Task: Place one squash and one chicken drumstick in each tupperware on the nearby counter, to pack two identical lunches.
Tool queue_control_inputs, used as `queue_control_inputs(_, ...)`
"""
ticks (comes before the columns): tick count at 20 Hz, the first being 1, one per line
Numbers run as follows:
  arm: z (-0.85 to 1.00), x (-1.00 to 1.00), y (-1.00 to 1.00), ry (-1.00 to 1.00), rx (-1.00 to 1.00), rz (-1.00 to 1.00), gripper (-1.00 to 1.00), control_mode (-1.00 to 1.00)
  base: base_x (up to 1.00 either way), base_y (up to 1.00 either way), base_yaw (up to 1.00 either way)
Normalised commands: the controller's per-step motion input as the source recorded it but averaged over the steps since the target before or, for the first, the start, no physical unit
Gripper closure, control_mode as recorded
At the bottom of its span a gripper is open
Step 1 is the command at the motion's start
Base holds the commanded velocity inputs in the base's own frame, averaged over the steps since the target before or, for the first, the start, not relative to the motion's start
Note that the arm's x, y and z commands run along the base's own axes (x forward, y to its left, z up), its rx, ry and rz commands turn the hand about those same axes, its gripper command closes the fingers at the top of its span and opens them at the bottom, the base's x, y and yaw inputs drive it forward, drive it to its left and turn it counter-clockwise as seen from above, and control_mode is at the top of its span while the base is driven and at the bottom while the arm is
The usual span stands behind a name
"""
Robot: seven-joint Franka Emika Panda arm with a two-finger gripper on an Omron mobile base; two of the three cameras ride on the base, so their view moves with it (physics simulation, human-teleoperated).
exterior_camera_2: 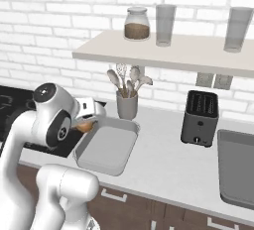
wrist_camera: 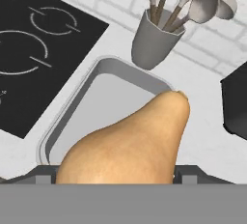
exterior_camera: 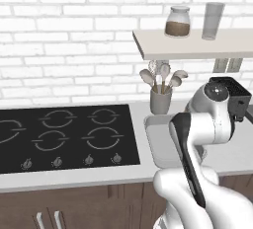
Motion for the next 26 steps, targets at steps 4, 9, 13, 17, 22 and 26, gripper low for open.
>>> queue_control_inputs(4,-0.24,0.28,-0.02,0.19,0.16,-0.07,1.0,-1.0,0.0,0.0,0.0)
queue_control_inputs(9,-0.22,0.23,-0.09,0.22,0.24,-0.04,1.0,-1.0,0.0,0.0,0.0)
queue_control_inputs(13,-0.44,0.48,-0.02,0.06,0.12,-0.03,1.0,-1.0,0.0,0.0,0.0)
queue_control_inputs(17,-0.59,0.59,0.0,0.0,0.0,-0.01,1.0,-1.0,0.0,0.0,0.0)
queue_control_inputs(22,-0.53,0.57,0.0,0.0,0.0,-0.02,1.0,-1.0,0.0,0.0,0.0)
queue_control_inputs(26,-0.41,0.43,0.0,0.0,0.0,-0.02,1.0,-1.0,0.0,0.0,0.0)
